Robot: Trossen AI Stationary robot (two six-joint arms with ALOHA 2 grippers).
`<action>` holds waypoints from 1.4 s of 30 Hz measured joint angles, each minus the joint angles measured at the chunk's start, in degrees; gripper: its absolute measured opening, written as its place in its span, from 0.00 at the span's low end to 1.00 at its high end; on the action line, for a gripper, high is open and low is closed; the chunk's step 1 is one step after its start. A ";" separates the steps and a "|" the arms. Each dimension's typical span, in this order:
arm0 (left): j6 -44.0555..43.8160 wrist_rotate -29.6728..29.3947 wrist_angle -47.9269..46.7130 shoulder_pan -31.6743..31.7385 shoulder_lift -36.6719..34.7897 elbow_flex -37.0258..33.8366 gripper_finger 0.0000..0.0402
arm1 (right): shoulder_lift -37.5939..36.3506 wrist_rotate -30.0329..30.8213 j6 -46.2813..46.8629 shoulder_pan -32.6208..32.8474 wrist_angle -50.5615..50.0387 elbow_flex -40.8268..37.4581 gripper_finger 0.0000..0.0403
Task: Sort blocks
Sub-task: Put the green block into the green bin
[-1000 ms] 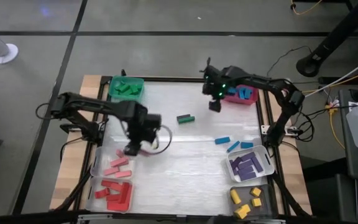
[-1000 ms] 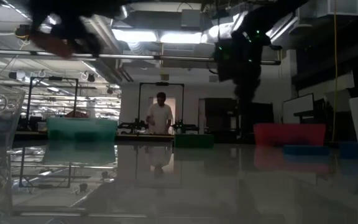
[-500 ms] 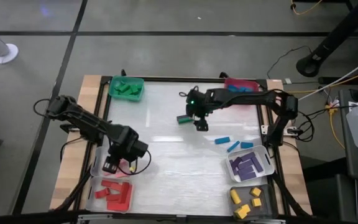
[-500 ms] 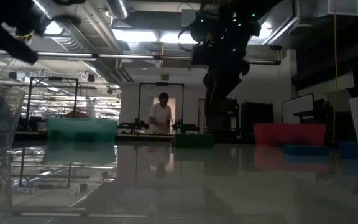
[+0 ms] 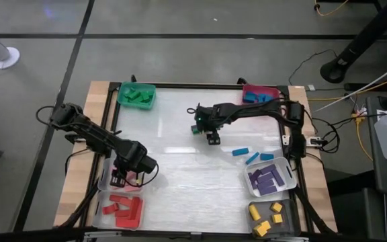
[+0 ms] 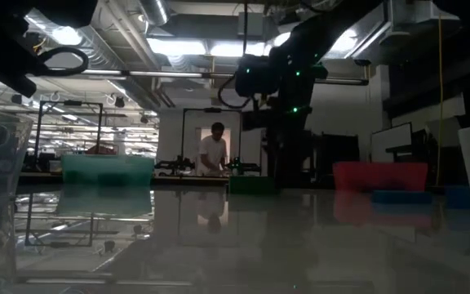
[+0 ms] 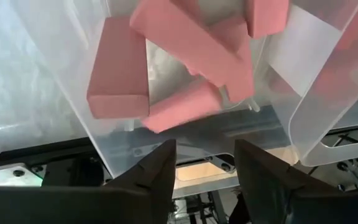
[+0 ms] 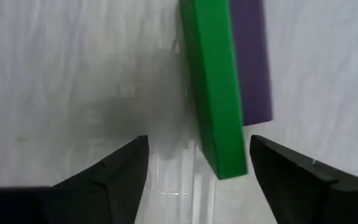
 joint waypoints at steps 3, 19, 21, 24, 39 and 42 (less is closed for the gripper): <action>-0.33 0.02 0.04 0.00 0.00 0.02 0.36 | 1.42 0.17 0.02 0.00 0.34 0.00 0.62; -10.51 -2.22 5.67 0.65 -9.47 0.25 0.33 | 2.18 -0.98 7.13 0.13 2.70 3.82 0.13; -14.19 -4.68 6.87 0.96 -12.36 0.26 0.33 | 2.18 -3.56 8.84 0.13 3.23 6.27 0.13; -19.37 -9.89 9.00 1.29 -16.86 0.28 0.33 | 2.18 -5.77 10.07 0.15 7.97 9.49 0.14; -36.59 -39.34 12.69 1.79 -26.53 0.28 0.33 | 6.62 -6.07 14.94 0.09 49.69 11.87 0.16; -40.95 -49.35 13.78 2.67 -26.57 0.28 0.33 | 6.64 -6.58 15.55 0.09 49.03 11.89 0.18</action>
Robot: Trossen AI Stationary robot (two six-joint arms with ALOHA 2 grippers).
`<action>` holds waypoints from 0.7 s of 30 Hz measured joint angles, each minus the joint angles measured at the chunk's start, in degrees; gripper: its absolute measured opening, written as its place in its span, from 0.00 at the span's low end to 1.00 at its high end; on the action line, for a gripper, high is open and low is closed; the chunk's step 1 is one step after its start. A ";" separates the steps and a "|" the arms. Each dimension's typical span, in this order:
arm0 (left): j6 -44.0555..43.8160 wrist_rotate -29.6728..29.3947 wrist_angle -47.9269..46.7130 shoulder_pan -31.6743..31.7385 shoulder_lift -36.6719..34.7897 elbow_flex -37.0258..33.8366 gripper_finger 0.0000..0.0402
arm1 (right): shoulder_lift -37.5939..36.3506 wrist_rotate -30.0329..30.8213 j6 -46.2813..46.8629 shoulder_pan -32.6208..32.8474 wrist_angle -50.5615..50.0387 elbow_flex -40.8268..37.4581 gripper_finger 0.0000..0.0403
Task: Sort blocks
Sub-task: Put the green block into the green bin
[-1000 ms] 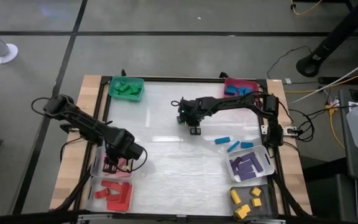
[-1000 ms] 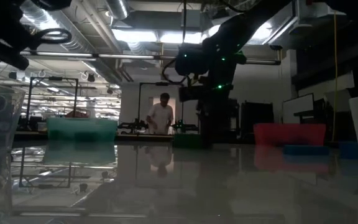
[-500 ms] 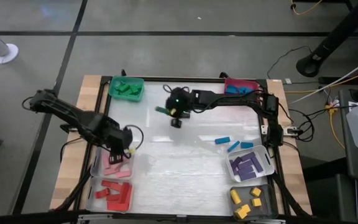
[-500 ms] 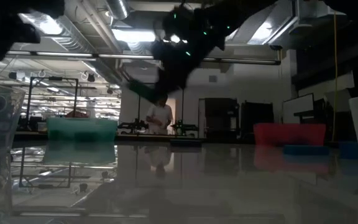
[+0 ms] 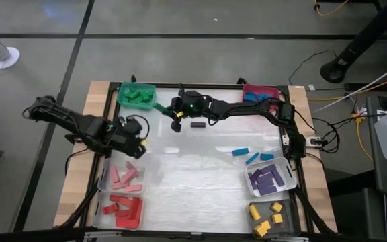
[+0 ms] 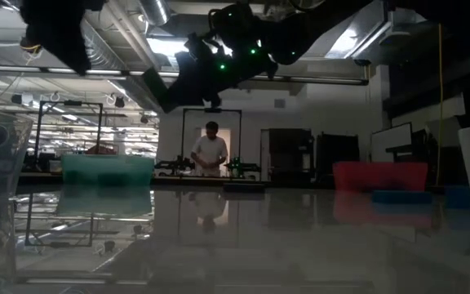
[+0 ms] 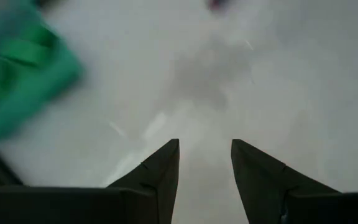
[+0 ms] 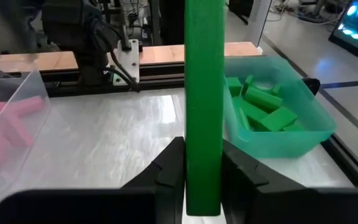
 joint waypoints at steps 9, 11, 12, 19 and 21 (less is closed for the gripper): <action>4.29 -13.32 3.12 7.72 -3.05 0.00 0.33 | 0.02 -2.98 0.10 0.00 -0.12 0.00 0.15; 6.90 -12.93 6.28 9.50 -4.34 -0.02 0.33 | 0.02 -5.24 1.11 0.02 -0.05 -0.01 0.17; 8.41 -12.25 8.13 10.29 -5.18 0.00 0.33 | 0.02 -6.59 2.38 0.02 0.09 -0.01 0.17; 20.50 -6.06 19.42 13.83 -14.26 -0.02 0.33 | 0.01 -17.81 8.95 0.02 0.33 4.01 0.15; 22.10 -5.52 21.38 14.13 -16.97 0.00 0.33 | 0.00 -20.64 9.10 0.04 0.34 6.88 0.15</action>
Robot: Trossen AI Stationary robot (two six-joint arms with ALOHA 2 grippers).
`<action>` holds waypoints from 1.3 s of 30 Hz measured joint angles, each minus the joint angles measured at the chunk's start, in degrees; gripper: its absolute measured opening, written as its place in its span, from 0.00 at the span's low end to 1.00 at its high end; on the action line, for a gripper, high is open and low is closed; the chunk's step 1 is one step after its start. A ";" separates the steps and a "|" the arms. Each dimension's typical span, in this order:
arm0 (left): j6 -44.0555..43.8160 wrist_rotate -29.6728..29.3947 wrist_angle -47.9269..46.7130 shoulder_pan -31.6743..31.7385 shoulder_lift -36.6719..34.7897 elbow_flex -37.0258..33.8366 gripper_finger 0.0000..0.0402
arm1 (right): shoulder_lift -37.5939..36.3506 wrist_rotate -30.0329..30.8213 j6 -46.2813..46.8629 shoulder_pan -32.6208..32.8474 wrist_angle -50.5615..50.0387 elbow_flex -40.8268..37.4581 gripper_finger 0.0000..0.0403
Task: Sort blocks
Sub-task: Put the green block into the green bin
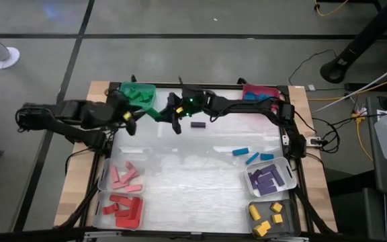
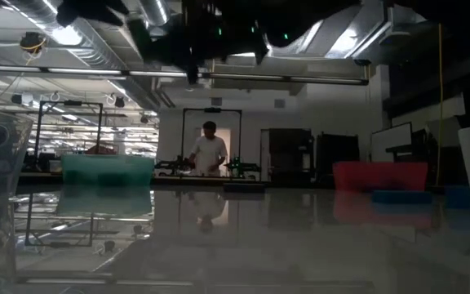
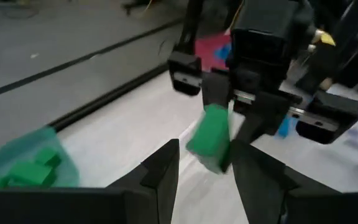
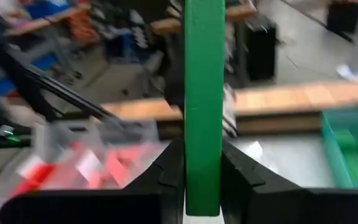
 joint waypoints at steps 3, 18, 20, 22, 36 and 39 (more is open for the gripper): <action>0.96 0.18 3.00 -0.01 -3.59 -0.01 0.33 | -0.02 -2.20 0.11 0.05 -0.07 4.71 0.17; 19.29 1.92 22.01 -0.02 -5.19 0.02 0.33 | -0.17 -2.86 -0.70 -0.02 -0.01 16.39 0.17; 22.24 1.96 24.78 -0.02 -3.55 0.02 0.34 | -0.17 -2.33 -0.72 -0.02 -0.20 16.41 0.17; 23.68 1.42 26.93 0.03 -1.98 0.02 0.35 | -0.17 -2.24 -0.74 -0.02 -0.58 16.41 0.17; 32.81 1.49 31.88 0.05 1.42 -0.02 0.16 | -0.17 -2.81 -1.16 0.05 -0.28 16.41 0.18; 32.82 2.33 32.03 0.00 1.05 -0.02 0.10 | -0.17 -3.07 -1.58 0.14 0.01 16.48 0.18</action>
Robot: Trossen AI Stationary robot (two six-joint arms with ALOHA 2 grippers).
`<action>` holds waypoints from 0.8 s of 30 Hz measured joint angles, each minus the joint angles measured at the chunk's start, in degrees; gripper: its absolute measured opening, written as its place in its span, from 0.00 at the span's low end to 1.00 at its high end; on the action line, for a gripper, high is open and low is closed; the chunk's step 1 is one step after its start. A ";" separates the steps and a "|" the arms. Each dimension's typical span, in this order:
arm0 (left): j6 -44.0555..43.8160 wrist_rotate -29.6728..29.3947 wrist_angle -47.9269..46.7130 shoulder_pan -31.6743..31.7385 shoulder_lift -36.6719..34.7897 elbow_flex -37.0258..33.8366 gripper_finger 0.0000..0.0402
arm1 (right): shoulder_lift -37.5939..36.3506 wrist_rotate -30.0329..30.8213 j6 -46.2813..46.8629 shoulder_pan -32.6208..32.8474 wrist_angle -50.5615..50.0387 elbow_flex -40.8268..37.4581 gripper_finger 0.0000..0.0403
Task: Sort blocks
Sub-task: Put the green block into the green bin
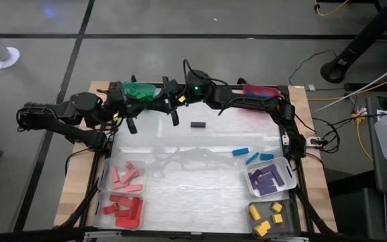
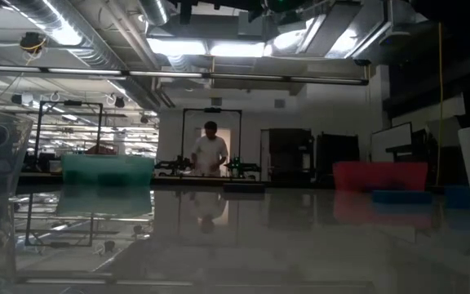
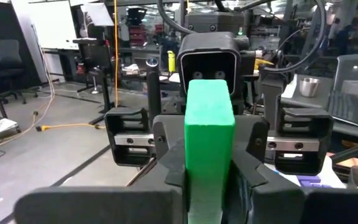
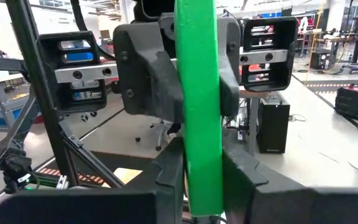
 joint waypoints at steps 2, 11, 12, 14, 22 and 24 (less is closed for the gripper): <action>-0.17 0.00 -0.12 0.00 -0.22 0.00 0.10 | 0.00 -0.47 0.01 -0.03 -0.15 0.00 0.18; -0.44 -1.54 -2.03 2.34 -0.32 -0.04 0.11 | 0.00 -2.51 -0.19 -0.46 -5.24 0.00 0.31; -0.48 -1.88 -2.66 2.97 -0.46 -0.04 0.11 | 0.00 -1.96 -0.22 -0.75 -6.50 -0.02 0.34; -0.45 -2.88 -4.80 4.56 -0.77 -0.04 0.11 | -0.09 -1.19 -0.31 -1.08 -10.08 -0.01 0.41; -5.18 -9.80 -16.31 15.03 -1.26 -0.07 0.11 | -0.37 1.93 -0.81 -3.28 -35.76 -0.03 0.58; -9.31 -9.82 -19.60 18.52 -0.85 -1.14 0.11 | -0.12 5.50 -2.64 -3.51 -43.13 -0.04 0.59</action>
